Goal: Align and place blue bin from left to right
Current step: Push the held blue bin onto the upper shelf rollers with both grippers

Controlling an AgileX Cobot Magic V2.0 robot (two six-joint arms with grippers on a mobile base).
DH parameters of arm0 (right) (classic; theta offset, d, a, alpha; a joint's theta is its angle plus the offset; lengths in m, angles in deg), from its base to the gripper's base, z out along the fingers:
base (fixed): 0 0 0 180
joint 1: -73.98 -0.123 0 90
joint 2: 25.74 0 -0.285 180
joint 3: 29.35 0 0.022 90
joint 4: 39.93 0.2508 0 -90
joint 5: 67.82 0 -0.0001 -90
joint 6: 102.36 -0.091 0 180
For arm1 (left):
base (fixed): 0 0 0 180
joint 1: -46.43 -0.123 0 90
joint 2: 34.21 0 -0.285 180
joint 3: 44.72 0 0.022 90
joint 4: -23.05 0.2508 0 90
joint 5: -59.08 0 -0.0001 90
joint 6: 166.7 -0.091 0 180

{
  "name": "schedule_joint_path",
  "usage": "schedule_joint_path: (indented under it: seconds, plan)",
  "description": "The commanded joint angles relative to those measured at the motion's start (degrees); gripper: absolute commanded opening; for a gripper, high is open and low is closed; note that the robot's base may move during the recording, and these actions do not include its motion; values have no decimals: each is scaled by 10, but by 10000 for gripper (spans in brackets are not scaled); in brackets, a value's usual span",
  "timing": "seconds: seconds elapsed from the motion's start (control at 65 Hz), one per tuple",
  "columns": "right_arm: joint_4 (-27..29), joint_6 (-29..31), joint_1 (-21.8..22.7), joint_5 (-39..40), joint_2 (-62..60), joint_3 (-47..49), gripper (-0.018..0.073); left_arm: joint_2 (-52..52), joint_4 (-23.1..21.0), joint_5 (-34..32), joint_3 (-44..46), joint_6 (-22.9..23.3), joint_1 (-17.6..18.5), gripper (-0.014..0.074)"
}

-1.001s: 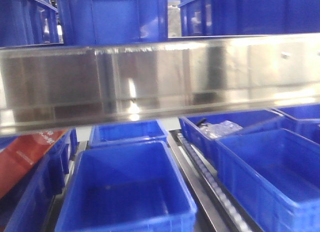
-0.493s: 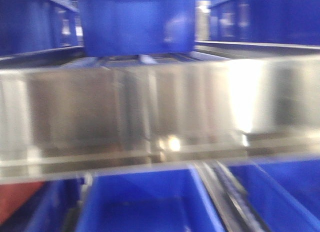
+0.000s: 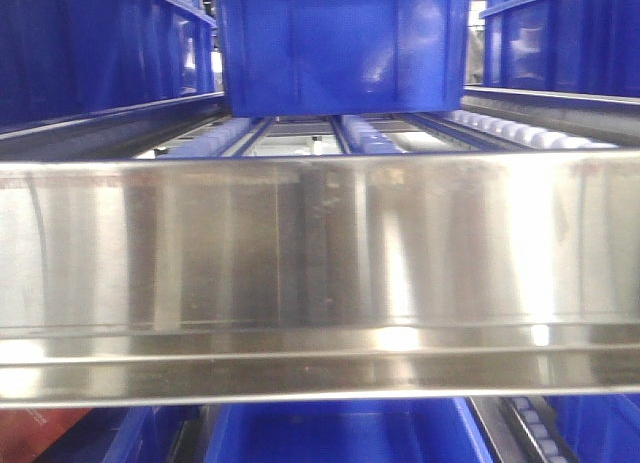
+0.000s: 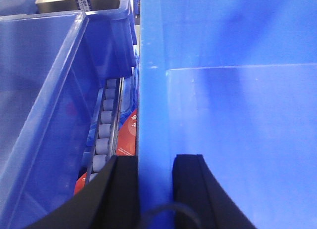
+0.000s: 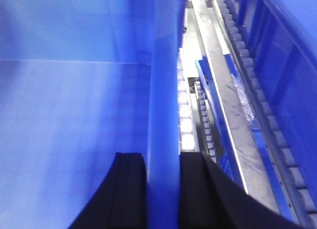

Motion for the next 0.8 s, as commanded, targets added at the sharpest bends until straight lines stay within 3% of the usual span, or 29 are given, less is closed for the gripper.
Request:
schedule_joint_path:
  seconds: [0.0, 0.785]
  plan:
    - [21, 2, -10, 56, 1, 3, -79, 2, -8, -55, 6, 1, 14, -111]
    - [21, 2, -10, 56, 1, 3, -79, 2, -8, -55, 6, 1, 14, -111]
